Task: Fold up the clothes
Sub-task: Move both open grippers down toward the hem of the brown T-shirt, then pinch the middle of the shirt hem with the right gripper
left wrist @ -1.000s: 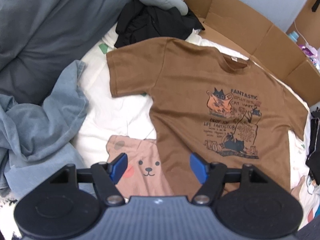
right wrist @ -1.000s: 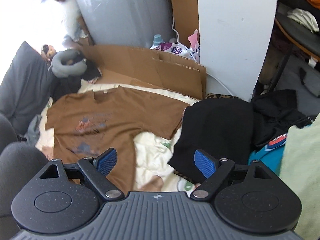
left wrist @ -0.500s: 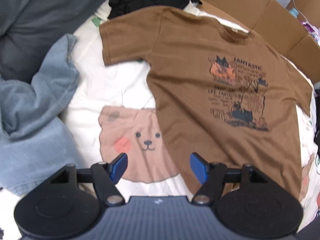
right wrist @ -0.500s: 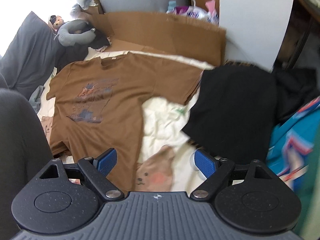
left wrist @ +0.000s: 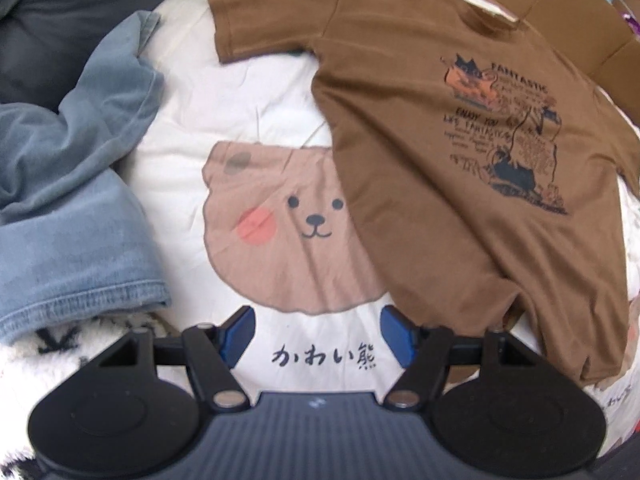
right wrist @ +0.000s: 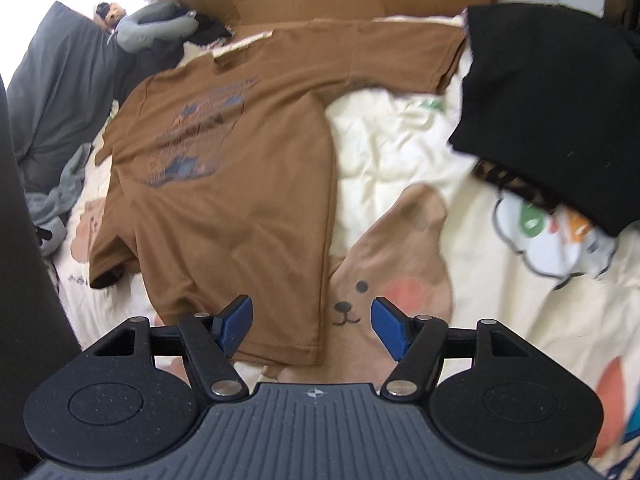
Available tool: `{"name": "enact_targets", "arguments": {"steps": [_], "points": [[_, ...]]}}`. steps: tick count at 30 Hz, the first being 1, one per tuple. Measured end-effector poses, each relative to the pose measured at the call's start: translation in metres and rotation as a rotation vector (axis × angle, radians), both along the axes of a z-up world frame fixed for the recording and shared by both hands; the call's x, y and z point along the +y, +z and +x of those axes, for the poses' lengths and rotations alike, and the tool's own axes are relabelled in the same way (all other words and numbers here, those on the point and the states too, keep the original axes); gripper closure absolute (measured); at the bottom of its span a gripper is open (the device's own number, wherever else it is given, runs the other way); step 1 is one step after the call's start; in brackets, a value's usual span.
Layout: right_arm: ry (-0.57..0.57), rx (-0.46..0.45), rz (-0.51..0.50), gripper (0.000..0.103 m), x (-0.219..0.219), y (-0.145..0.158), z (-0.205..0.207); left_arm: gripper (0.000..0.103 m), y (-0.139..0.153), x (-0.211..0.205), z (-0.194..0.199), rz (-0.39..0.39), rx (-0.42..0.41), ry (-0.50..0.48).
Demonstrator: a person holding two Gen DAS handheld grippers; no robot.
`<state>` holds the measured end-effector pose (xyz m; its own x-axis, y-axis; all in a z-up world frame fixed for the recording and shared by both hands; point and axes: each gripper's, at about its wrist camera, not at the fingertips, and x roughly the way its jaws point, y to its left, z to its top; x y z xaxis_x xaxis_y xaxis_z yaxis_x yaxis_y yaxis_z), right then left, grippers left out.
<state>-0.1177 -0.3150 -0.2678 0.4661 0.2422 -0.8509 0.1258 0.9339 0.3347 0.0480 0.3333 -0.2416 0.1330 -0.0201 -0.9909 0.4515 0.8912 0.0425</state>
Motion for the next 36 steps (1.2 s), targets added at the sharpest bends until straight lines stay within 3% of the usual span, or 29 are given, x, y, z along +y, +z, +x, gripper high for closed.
{"name": "enact_targets", "arguments": {"steps": [5,13,16,22,31,32,34,36], "points": [[-0.002,0.048,0.036,0.047,0.009,-0.04,0.003,0.031,-0.011,-0.002,0.0,0.015,0.024,-0.013],[-0.018,0.095,0.082,0.058,0.014,-0.089,0.01,0.031,-0.022,0.002,0.0,0.041,0.056,-0.011],[-0.026,0.093,0.106,0.06,0.013,-0.096,0.012,0.031,-0.023,0.006,0.001,0.048,0.057,-0.007],[-0.005,0.114,0.114,0.078,0.014,-0.105,0.019,0.031,-0.024,0.013,0.002,0.064,0.062,0.003],[-0.03,0.173,0.199,0.077,0.005,-0.122,0.026,0.031,-0.025,0.015,0.004,0.07,0.061,0.006],[-0.031,0.181,0.206,0.078,0.005,-0.122,0.027,0.031,-0.025,0.014,0.004,0.065,0.061,0.006],[-0.019,0.198,0.201,0.097,0.006,-0.12,0.029,0.031,-0.026,0.011,0.004,0.053,0.06,0.007],[-0.003,0.212,0.189,0.101,0.009,-0.117,0.03,0.031,-0.027,0.009,0.004,0.039,0.057,0.012]]}}
